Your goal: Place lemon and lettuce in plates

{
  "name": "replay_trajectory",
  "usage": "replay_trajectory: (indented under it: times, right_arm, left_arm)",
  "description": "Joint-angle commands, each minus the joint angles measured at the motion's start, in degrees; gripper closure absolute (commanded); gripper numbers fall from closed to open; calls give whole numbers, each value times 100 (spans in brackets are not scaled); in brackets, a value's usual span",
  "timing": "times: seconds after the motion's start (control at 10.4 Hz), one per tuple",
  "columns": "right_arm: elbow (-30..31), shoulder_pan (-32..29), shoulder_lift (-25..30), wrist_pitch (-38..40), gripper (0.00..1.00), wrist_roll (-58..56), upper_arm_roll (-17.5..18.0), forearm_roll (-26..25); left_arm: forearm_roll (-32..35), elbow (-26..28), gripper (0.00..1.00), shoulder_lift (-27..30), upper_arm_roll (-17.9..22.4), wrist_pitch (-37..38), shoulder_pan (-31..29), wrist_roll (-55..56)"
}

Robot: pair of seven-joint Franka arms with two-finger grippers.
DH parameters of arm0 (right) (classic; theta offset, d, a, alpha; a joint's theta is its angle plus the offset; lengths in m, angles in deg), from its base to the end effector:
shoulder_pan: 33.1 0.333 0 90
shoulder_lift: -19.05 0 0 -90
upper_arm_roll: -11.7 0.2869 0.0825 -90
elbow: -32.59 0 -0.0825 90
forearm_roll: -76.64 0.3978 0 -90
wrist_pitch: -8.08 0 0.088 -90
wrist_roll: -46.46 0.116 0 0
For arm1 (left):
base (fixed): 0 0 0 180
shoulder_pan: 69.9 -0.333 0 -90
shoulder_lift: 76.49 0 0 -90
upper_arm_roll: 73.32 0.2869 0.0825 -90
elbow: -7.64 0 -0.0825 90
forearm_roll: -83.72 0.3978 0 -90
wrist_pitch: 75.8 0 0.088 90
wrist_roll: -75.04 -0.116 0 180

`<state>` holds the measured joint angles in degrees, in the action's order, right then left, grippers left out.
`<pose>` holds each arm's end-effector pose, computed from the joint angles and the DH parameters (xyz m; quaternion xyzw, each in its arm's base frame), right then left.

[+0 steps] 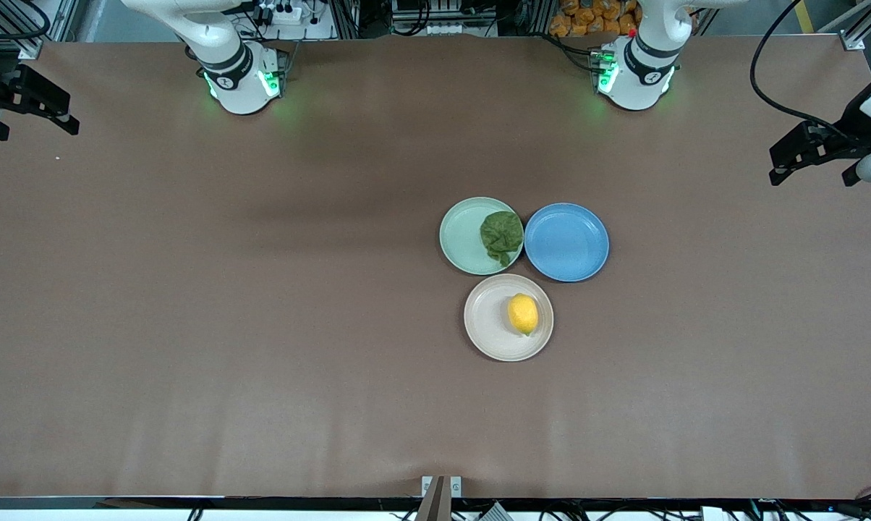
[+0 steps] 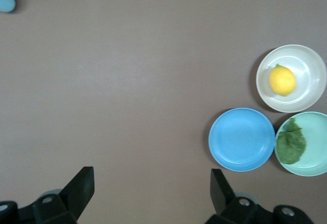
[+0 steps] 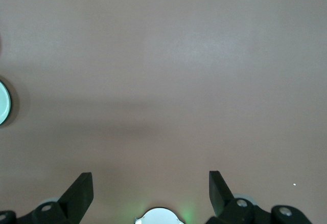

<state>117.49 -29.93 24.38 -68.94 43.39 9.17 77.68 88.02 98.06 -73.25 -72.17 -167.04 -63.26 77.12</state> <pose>0.5145 0.0069 0.6597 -0.9991 -0.0343 0.0221 0.0114 0.5537 -0.0443 0.6169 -0.9983 0.0292 -0.0378 0.0345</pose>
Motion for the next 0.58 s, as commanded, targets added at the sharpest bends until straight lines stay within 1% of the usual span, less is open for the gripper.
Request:
replay_trajectory:
  times: [0.0,0.1,0.48]
  right_arm:
    - [-122,-124,-32,187,0,-79,51,80]
    - [-114,-124,-23,205,0,-88,43,80]
    - [-105,-124,12,309,0,-88,86,63]
  left_arm:
    - [115,-182,0,10,-53,255,4,-129]
    - [89,-191,0,10,-70,273,-13,-155]
    - [-403,-191,0,27,-44,352,-40,-146]
